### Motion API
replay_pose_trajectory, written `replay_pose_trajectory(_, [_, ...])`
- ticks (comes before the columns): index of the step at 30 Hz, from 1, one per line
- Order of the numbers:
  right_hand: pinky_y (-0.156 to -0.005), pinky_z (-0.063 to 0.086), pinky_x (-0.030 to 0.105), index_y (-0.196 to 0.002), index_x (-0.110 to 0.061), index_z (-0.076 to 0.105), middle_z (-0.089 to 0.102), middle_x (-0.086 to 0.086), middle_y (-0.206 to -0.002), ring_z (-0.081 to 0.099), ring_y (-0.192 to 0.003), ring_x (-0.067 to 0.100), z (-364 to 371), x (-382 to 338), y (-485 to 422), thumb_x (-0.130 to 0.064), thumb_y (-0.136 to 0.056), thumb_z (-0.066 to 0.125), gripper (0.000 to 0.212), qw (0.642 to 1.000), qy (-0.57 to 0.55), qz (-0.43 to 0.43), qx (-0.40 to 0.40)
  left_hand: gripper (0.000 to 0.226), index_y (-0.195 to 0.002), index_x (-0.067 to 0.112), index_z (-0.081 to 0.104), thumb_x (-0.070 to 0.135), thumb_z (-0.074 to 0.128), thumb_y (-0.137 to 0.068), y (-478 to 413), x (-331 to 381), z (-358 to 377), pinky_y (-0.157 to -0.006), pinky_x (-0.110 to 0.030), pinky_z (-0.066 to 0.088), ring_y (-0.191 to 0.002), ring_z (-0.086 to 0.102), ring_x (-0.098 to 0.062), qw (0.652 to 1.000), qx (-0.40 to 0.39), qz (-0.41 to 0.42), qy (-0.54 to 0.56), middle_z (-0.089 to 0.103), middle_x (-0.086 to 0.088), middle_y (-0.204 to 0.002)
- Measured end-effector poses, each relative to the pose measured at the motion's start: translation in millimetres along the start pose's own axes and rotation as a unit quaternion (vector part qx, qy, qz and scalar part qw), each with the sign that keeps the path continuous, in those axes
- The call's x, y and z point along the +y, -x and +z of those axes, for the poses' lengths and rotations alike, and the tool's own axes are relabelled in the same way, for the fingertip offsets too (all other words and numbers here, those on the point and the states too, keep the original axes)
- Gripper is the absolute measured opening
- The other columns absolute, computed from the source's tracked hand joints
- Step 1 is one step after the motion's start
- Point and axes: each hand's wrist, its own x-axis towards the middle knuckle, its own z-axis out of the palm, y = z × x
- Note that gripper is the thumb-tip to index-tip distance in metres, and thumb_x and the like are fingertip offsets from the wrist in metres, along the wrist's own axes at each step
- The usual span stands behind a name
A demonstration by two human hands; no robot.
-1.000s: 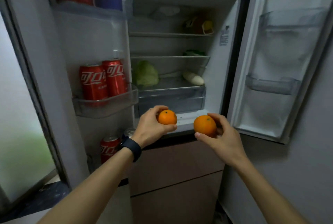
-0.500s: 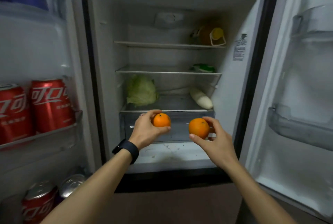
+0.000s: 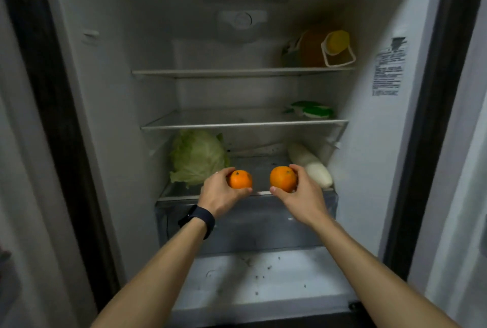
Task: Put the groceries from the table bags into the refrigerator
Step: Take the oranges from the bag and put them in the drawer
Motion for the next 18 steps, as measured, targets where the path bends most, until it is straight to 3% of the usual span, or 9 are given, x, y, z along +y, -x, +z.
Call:
replay_pose_trajectory(8, [-0.1,0.041,0.037,-0.145,-0.018,0.042,0.047,0.007,-0.143,0.051,-0.126,0.027,42.6,22.0,-68.9,-0.046,-0.081,0.076,0.078,0.996,0.086,-0.006,-0.023,0.077,-0.139,0.017,0.052,0.05,0.08,-0.075,-66.3,-21.0,40.6,-0.09,-0.031,0.05,-0.112,0.06,-0.021,0.997,-0.069,0.021,-0.033,0.062,-0.005,-0.129])
replay_pose_trajectory(13, [-0.099,0.043,0.038,-0.152,-0.021,0.032,0.045,0.007,-0.147,0.05,-0.129,0.029,54.2,37.4,-73.7,-0.055,-0.086,0.065,0.081,0.989,0.136,-0.019,-0.048,0.08,-0.144,0.021,0.043,0.054,0.075,-0.078,-72.5,-32.2,55.7,-0.092,-0.041,0.052,-0.112,0.058,-0.025,0.994,-0.093,0.023,-0.061,0.056,-0.007,-0.133])
replay_pose_trajectory(18, [-0.094,0.045,0.038,-0.155,-0.027,0.022,0.049,0.006,-0.143,0.051,-0.126,0.028,55.7,40.0,-68.4,-0.056,-0.086,0.064,0.086,0.984,0.167,-0.048,-0.047,0.089,-0.146,0.021,0.037,0.047,0.081,-0.074,-71.1,-35.0,52.0,-0.094,-0.039,0.05,-0.117,0.055,-0.026,0.993,-0.11,0.007,-0.038,0.049,-0.01,-0.138])
